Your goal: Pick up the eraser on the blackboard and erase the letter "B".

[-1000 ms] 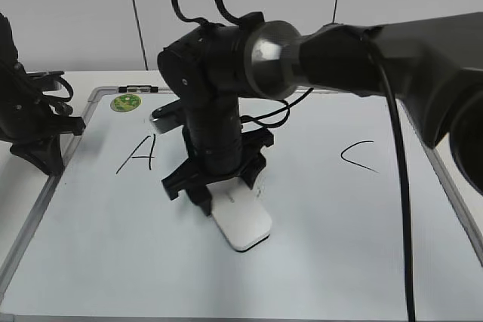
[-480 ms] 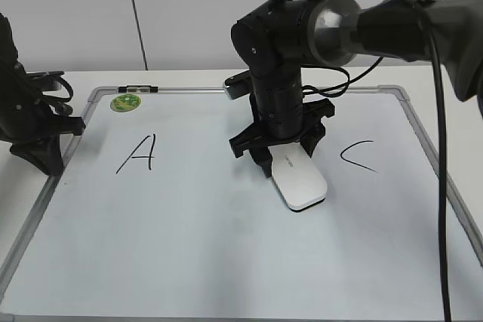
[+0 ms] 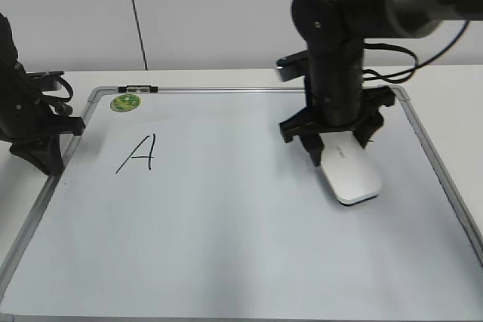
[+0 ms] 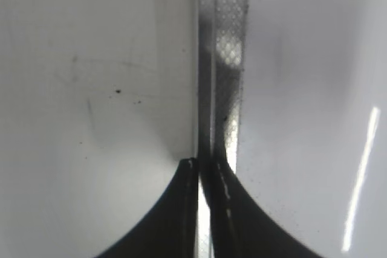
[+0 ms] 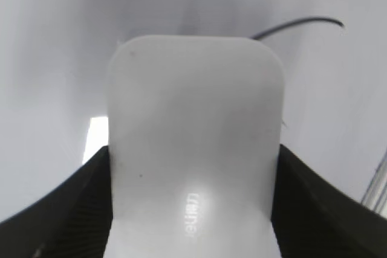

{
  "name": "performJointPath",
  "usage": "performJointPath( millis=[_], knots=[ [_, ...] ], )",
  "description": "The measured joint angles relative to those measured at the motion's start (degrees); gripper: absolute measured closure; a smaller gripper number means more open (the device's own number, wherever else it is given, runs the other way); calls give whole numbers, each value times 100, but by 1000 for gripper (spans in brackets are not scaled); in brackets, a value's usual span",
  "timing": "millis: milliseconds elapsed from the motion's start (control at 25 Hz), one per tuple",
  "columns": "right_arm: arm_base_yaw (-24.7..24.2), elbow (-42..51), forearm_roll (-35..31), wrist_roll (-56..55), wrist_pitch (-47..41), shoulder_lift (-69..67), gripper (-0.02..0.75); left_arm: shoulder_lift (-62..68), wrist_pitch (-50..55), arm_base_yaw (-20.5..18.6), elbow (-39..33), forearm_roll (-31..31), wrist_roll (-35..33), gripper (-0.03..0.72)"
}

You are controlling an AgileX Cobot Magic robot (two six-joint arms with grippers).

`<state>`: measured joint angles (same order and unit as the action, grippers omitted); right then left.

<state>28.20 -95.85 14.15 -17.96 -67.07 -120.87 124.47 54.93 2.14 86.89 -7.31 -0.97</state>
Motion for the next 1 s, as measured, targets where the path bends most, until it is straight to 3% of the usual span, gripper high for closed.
performJointPath(
  millis=[200, 360, 640, 1000],
  knots=[
    [-651, 1569, -50, -104, 582, 943, 232, 0, 0, 0, 0, 0, 0, 669],
    [-1195, 2217, -277, 132, 735, 1339, 232, 0, 0, 0, 0, 0, 0, 669],
    [-2010, 2299, -1316, 1115, 875, 1367, 232, 0, 0, 0, 0, 0, 0, 669],
    [-2277, 2299, -1415, 1278, 853, 1377, 232, 0, 0, 0, 0, 0, 0, 669]
  ],
)
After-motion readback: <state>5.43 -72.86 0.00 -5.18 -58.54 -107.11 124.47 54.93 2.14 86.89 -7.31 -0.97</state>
